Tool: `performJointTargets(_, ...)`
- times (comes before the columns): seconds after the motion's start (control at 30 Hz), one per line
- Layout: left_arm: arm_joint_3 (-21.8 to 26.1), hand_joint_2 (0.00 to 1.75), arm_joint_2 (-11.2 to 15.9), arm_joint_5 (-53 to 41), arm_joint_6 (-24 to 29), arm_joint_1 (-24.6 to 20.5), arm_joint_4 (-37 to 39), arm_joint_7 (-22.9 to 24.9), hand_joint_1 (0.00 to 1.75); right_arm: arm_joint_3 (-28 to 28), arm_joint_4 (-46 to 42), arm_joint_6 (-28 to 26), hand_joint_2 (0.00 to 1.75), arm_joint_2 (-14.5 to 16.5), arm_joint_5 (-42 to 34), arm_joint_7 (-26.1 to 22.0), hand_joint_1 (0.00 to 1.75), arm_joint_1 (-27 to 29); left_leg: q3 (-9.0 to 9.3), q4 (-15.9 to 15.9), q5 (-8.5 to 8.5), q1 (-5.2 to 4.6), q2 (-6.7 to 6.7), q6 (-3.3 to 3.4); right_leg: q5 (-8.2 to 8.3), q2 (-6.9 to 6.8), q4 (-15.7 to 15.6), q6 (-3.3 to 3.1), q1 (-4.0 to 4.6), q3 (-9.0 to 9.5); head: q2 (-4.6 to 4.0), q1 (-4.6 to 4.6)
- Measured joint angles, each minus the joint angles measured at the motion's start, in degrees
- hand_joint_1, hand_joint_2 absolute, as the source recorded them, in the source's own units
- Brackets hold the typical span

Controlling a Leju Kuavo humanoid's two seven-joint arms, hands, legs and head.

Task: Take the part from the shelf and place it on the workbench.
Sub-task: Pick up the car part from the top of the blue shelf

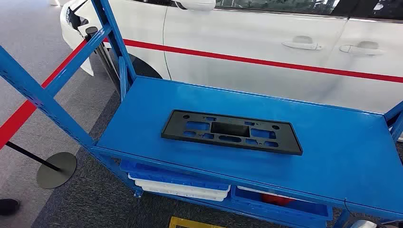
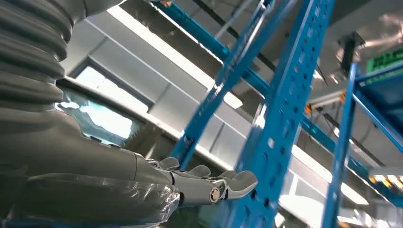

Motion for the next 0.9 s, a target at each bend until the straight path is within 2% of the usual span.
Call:
performJointTargets(0.13, 0.1, 0.0, 0.0, -0.4, 0.1, -0.1, 0.0, 0.0, 0.0, 4.7, 2.3, 2.8, 1.75, -0.8, 1.8, 1.5, 0.0, -2.0, 0.0, 0.0, 0.06, 0.0, 0.05, -0.04, 0.06, 0.06, 0.0, 0.0, 0.01, -0.02, 0.0, 0.0)
performJointTargets(0.27, 0.3, 0.0, 0.1, -1.0, 0.3, -0.4, 0.0, 0.2, 0.0, 12.6, 6.3, 0.3, 1.75, -1.8, 12.8, 3.6, 0.0, -6.8, -0.09, 0.0, 0.26, 0.01, 0.07, -0.02, 0.19, 0.04, 0.0, 0.05, 0.01, -0.12, 0.0, 0.0)
performJointTargets(0.4, 0.9, 0.0, 0.1, -0.9, 0.9, -0.3, 0.0, 0.3, 0.0, 23.1, 10.6, -5.6, 1.75, -2.1, 28.8, 4.0, 0.0, -10.7, -0.24, 0.0, 0.37, 0.01, 0.06, -0.09, 0.27, 0.04, 0.1, 0.02, 0.02, -0.27, 0.0, 0.0)
performJointTargets(0.53, 1.5, 0.0, 0.1, -1.1, 1.3, -0.2, 0.0, 0.3, 0.0, 35.7, 16.4, -12.4, 1.75, -2.6, 40.3, 3.4, 0.0, -14.1, -0.34, 0.0, 0.43, 0.02, 0.06, -0.12, 0.29, 0.03, 0.1, 0.01, 0.03, -0.41, 0.0, 0.0)
performJointTargets(0.77, 2.2, 0.0, 0.2, -1.9, 1.8, 0.2, 0.0, -0.2, 0.0, 54.8, 26.3, -29.9, 1.75, -4.4, 65.2, 2.4, 0.0, -19.4, -0.51, 0.0, 0.45, 0.03, 0.05, -0.13, 0.29, 0.02, 0.1, 0.01, 0.03, -0.6, 0.0, 0.0)
performJointTargets(0.9, 2.6, 0.0, 0.2, -2.2, 1.8, 0.2, 0.0, -0.2, 0.0, 62.2, 30.2, -34.8, 1.75, -5.3, 70.9, 2.4, 0.0, -20.6, -0.57, 0.0, 0.44, 0.03, 0.02, -0.13, 0.29, -0.01, 0.1, 0.01, 0.02, -0.64, 0.0, 0.0)
